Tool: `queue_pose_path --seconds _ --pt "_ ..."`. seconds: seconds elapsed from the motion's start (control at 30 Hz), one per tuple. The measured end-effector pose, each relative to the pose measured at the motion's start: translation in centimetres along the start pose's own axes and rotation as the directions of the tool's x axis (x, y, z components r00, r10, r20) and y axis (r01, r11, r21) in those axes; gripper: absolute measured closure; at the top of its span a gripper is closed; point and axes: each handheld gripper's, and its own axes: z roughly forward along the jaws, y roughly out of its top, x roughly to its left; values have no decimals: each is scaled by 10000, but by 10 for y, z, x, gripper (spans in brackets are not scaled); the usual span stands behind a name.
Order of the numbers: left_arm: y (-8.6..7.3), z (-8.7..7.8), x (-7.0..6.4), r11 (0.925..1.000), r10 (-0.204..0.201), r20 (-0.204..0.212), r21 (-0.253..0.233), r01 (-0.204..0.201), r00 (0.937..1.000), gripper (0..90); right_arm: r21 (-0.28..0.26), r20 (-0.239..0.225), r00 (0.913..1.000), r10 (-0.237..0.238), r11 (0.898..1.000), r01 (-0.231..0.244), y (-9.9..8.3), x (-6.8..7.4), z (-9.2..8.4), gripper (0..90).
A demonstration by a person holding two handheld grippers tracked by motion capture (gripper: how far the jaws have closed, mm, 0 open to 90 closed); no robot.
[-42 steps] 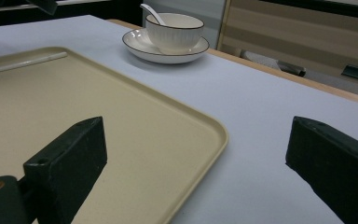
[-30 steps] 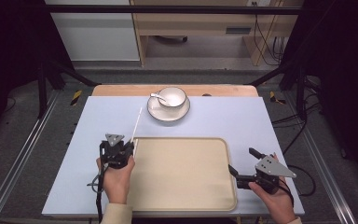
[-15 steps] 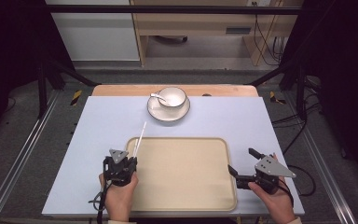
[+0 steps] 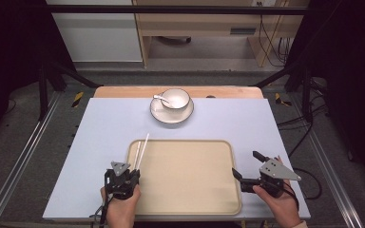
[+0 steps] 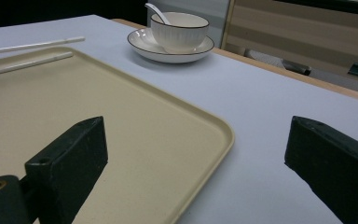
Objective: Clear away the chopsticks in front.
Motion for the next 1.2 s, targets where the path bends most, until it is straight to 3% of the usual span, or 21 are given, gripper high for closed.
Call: queue_pose_path --seconds 0.47,0.8,1.2 --pt "-13 0 3 9995 -217 12 221 217 9998 845 63 -70 10000 28 10000 -27 -1 1 1 58" --pt "-16 4 4 9994 -242 -227 231 248 9994 844 84 -63 10000 -17 10000 17 -1 1 2 59" --pt "-17 11 -3 10000 60 -553 -17 -61 9985 810 92 -70 10000 -40 9999 41 -1 1 2 59"
